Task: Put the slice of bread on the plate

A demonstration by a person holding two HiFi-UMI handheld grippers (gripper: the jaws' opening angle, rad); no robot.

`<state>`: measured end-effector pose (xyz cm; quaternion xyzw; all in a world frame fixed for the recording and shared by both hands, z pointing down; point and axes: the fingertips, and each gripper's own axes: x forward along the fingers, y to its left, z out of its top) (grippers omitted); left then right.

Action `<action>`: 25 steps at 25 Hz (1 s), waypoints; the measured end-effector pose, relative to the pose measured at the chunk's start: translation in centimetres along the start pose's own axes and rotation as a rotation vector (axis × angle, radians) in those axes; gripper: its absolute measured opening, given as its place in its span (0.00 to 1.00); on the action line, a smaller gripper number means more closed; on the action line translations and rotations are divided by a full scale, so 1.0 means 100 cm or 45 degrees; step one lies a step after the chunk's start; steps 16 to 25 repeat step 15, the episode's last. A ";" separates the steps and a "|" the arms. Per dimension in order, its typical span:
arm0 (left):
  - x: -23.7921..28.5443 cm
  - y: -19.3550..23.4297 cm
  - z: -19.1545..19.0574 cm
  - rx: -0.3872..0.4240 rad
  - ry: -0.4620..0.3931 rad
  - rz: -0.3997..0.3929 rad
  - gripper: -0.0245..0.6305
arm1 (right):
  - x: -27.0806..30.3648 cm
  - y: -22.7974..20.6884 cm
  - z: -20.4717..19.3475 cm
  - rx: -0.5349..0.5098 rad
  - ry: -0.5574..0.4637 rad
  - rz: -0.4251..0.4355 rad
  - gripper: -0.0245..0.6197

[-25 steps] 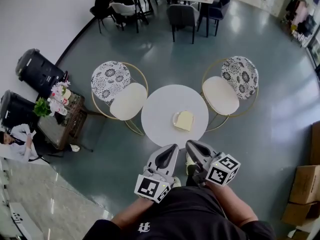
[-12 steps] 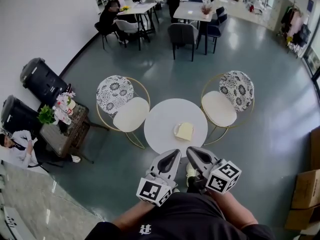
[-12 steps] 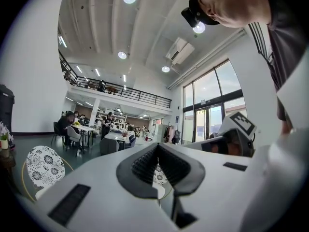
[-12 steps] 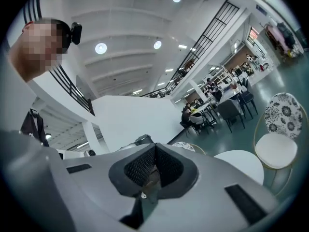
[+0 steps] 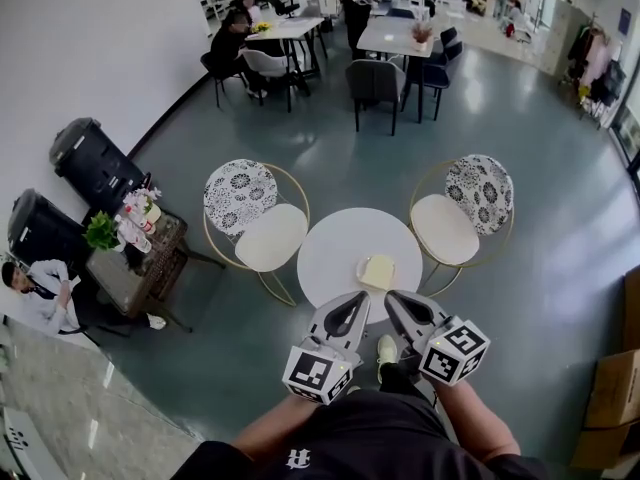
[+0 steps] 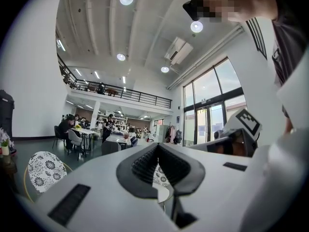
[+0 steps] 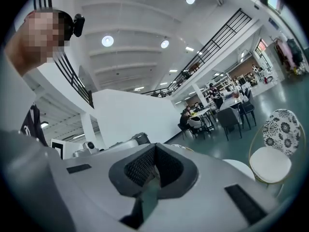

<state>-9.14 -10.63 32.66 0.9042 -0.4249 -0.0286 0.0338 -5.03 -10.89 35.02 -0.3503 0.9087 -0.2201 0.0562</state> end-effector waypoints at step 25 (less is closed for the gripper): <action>0.005 0.000 -0.007 -0.002 0.005 0.007 0.05 | 0.007 -0.003 0.000 -0.037 0.014 0.004 0.05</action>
